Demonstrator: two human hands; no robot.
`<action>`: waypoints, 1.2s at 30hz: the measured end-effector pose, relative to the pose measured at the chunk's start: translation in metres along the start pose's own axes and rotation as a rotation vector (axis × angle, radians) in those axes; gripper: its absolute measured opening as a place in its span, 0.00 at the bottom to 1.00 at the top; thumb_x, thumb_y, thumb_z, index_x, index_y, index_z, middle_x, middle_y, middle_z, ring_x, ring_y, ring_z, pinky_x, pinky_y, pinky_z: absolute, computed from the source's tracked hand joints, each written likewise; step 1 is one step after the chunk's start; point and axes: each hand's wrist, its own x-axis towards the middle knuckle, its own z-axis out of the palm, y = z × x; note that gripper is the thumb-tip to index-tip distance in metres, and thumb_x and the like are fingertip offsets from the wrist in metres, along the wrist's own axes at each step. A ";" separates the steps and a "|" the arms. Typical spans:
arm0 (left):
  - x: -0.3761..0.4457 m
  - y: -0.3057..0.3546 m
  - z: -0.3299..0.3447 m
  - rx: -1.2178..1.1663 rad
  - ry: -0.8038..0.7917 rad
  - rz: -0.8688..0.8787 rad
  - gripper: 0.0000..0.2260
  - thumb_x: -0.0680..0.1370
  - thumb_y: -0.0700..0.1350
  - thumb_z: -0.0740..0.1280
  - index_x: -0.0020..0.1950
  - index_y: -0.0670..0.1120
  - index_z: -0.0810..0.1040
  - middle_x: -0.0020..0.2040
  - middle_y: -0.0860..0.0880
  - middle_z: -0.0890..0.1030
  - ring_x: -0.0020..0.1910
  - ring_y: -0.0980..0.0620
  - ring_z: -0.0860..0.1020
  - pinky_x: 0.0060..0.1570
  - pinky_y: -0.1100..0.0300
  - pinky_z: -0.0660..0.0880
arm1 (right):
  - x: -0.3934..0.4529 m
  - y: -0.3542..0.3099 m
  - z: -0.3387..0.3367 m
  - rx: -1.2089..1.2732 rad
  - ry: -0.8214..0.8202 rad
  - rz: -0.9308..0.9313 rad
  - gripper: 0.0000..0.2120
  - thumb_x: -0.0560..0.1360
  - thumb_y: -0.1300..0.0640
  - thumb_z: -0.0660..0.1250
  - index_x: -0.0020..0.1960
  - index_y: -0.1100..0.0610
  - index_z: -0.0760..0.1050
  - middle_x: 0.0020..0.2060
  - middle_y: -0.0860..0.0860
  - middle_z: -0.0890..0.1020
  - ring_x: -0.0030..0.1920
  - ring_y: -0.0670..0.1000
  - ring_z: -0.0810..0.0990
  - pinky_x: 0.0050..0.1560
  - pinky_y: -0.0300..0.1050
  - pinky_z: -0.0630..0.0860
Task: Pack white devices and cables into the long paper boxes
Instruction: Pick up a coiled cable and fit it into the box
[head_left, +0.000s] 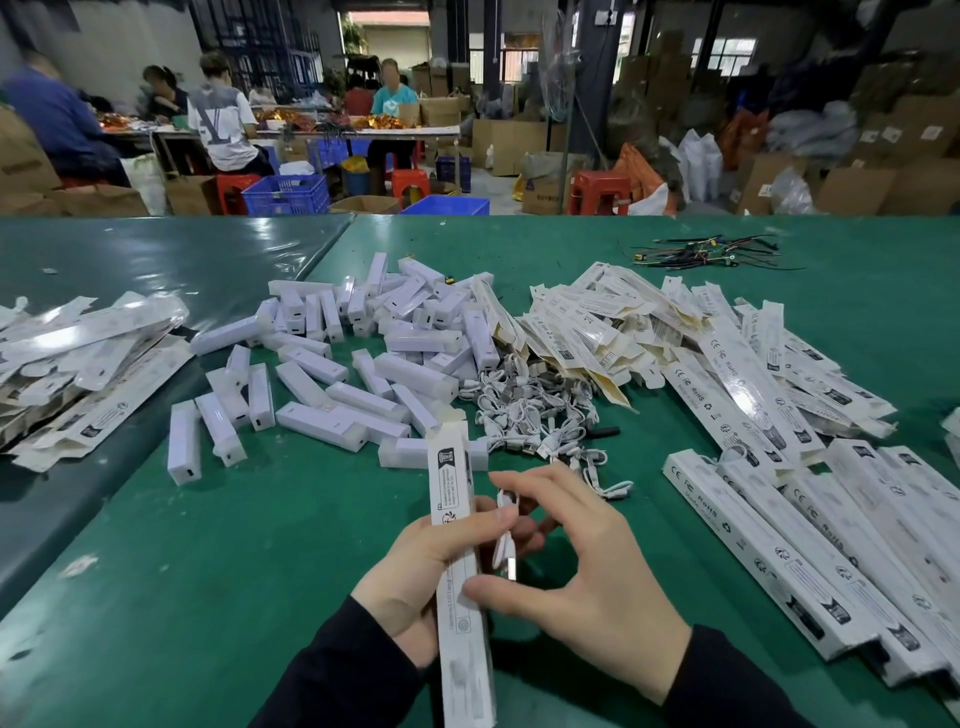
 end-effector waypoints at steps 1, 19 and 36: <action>0.000 0.000 0.000 0.001 0.003 -0.004 0.17 0.58 0.40 0.75 0.45 0.39 0.79 0.39 0.41 0.84 0.39 0.47 0.85 0.33 0.54 0.81 | 0.000 0.000 0.001 0.008 -0.002 0.000 0.31 0.64 0.41 0.77 0.64 0.51 0.76 0.54 0.40 0.76 0.57 0.40 0.75 0.54 0.28 0.68; -0.001 0.010 -0.003 -0.037 -0.057 0.084 0.12 0.62 0.44 0.75 0.42 0.41 0.84 0.43 0.43 0.85 0.37 0.46 0.85 0.29 0.56 0.80 | 0.009 0.011 -0.013 0.441 0.140 0.104 0.10 0.66 0.60 0.77 0.47 0.56 0.85 0.44 0.52 0.85 0.45 0.50 0.84 0.49 0.43 0.79; -0.007 -0.007 0.001 0.473 -0.295 -0.056 0.13 0.70 0.42 0.71 0.50 0.39 0.72 0.28 0.39 0.78 0.20 0.48 0.76 0.21 0.61 0.75 | 0.019 0.011 -0.047 0.503 0.334 0.109 0.13 0.68 0.50 0.73 0.52 0.48 0.85 0.44 0.54 0.85 0.44 0.47 0.82 0.49 0.36 0.78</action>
